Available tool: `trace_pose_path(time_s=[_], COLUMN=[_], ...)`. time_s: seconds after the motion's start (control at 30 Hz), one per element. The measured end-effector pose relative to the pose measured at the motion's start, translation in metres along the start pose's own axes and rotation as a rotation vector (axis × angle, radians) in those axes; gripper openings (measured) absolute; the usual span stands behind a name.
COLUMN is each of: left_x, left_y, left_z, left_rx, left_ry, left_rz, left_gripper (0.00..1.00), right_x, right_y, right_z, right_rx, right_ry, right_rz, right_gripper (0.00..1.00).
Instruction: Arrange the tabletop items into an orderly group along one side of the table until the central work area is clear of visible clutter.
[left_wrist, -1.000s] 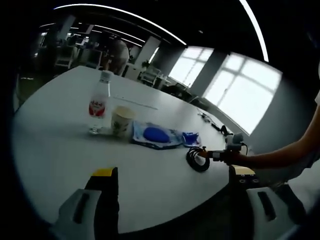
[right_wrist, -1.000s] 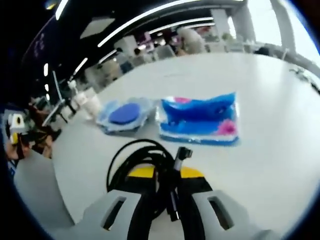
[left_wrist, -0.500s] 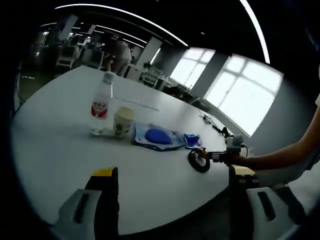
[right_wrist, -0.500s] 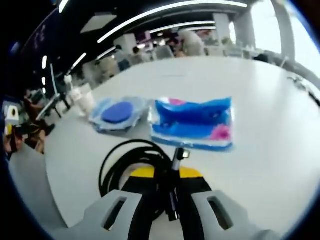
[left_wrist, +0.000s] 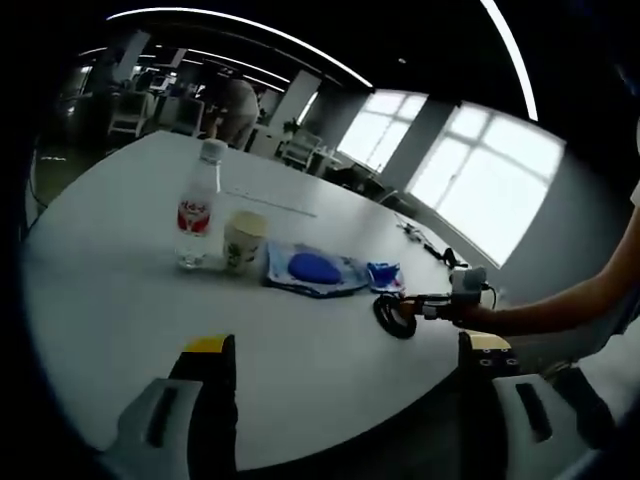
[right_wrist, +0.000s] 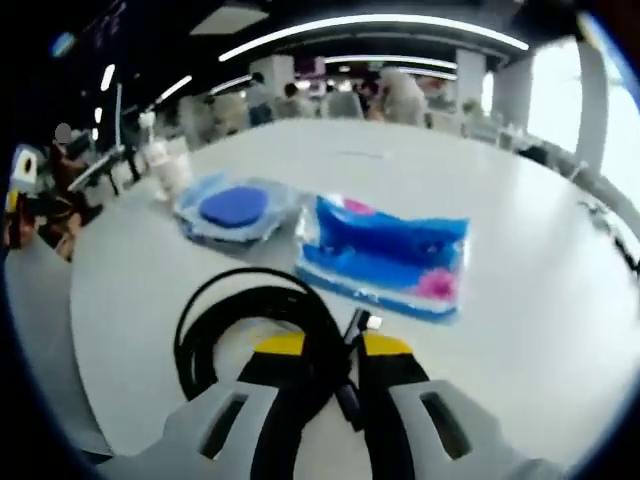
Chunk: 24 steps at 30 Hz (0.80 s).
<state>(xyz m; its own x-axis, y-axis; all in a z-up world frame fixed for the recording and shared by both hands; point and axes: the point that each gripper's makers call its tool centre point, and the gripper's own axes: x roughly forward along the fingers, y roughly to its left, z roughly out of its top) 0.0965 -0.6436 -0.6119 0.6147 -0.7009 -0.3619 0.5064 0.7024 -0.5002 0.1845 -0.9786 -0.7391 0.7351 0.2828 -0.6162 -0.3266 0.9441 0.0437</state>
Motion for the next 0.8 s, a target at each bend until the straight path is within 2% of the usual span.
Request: trace_pose_path(time_s=[0.13, 0.3, 0.63, 0.8], left_x=[-0.001, -0.003, -0.003, -0.003], left_y=[0.0, 0.002, 0.005, 0.006], left_z=[-0.001, -0.003, 0.0, 0.0], left_rx=[-0.003, 0.0, 0.01, 0.011], left_ry=[0.002, 0.009, 0.003, 0.003], left_rz=[0.002, 0.01, 0.016, 0.017], left_gripper=[0.91, 0.91, 0.92, 0.92], right_x=[0.0, 0.0, -0.01, -0.017], right_y=[-0.002, -0.004, 0.0, 0.005], right_z=[0.002, 0.002, 0.009, 0.024], right_rx=[0.033, 0.019, 0.021, 0.022], right_ry=[-0.024, -0.027, -0.066, -0.151], right_rz=[-0.006, -0.007, -0.003, 0.011], right_gripper=[0.25, 0.24, 0.3, 0.38])
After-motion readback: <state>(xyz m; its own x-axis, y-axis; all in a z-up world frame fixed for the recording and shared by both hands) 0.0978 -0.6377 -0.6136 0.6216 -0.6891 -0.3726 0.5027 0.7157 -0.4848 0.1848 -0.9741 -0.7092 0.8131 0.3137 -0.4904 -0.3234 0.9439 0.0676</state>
